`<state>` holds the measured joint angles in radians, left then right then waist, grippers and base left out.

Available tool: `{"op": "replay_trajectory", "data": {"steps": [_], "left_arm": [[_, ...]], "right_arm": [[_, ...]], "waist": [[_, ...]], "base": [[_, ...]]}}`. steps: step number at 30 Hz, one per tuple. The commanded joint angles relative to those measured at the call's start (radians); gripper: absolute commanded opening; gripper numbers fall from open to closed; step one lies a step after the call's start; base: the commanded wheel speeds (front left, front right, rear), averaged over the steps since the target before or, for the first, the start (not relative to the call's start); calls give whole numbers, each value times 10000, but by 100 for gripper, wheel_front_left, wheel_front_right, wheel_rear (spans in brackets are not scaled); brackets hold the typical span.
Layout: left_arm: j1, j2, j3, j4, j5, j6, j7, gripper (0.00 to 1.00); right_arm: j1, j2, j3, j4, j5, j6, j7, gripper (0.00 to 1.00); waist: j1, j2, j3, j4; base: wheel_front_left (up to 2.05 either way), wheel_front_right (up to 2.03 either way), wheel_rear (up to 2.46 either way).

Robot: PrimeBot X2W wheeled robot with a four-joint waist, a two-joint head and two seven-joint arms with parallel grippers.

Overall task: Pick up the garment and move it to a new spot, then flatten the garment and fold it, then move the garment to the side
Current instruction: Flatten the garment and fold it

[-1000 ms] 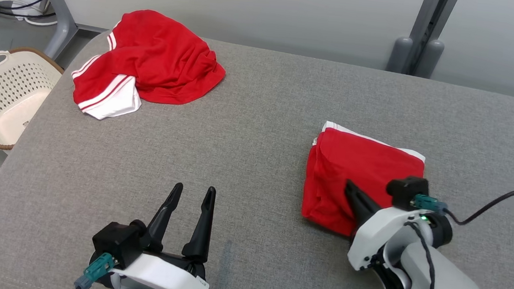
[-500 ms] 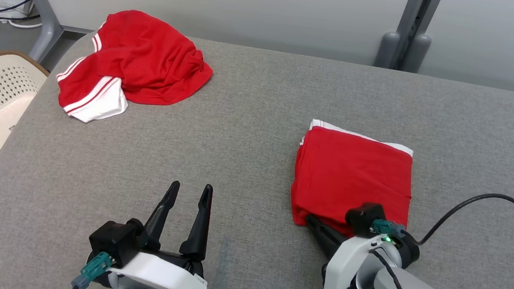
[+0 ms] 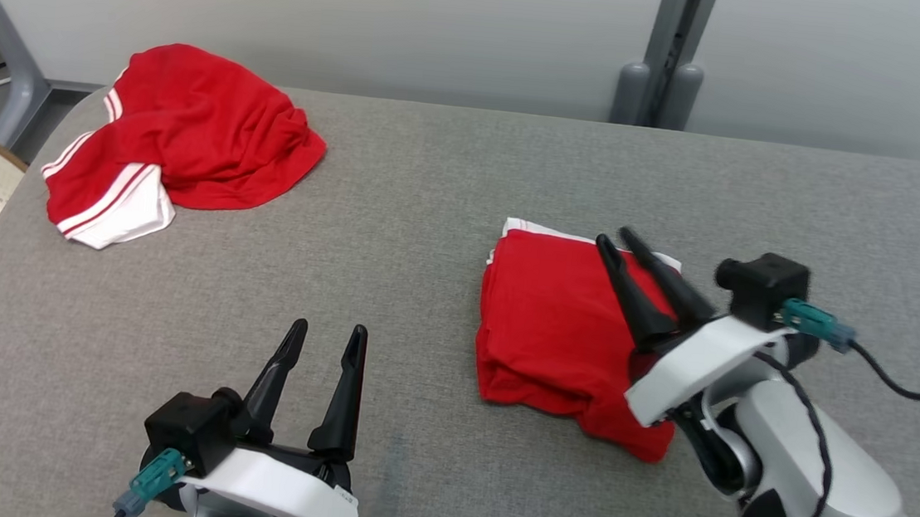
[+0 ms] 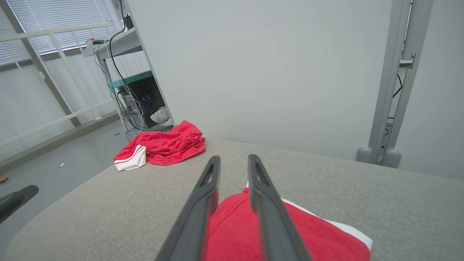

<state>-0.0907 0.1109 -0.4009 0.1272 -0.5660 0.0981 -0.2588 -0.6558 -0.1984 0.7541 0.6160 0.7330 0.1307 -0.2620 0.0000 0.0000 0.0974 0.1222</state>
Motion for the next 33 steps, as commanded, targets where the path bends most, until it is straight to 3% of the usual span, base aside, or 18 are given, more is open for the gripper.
{"op": "replay_trajectory", "data": {"steps": [1, 2, 12, 17, 23, 33], "left_arm": [[-64, 65, 50, -21, 22, 44, -46, 100], [-81, 86, 67, -10, 48, 53, -48, 100], [64, 233, 329, 207, 383, 206, -72, 100], [386, 207, 759, 126, 610, 265, -71, 100], [994, 33, 1322, 35, 955, 181, -74, 100], [1236, -244, 1620, 138, 1306, -19, -76, 100]], "right_arm": [[350, -84, -535, -274, -452, 1, -31, 73], [517, -108, -1011, -489, -761, 1, -27, 100], [2721, 520, -5201, -2144, -3653, 1, -23, 100], [3792, 1077, -6433, -2679, -4414, 1, -25, 100], [4732, 1424, -7054, -2975, -4879, 1, -23, 100], [4983, 1454, -6789, -2797, -4628, 1, 99, 100]], "waist": [[0, 0, -88, -160], [0, 0, -114, -224], [0, 0, -418, -788], [0, 0, -562, -999], [0, 0, -727, -1172], [0, 0, -809, -1120]], "base": [[0, 0, 0], [0, 0, 0], [0, 0, 0], [0, 0, 0], [0, 0, 0], [0, 0, 0]]}}
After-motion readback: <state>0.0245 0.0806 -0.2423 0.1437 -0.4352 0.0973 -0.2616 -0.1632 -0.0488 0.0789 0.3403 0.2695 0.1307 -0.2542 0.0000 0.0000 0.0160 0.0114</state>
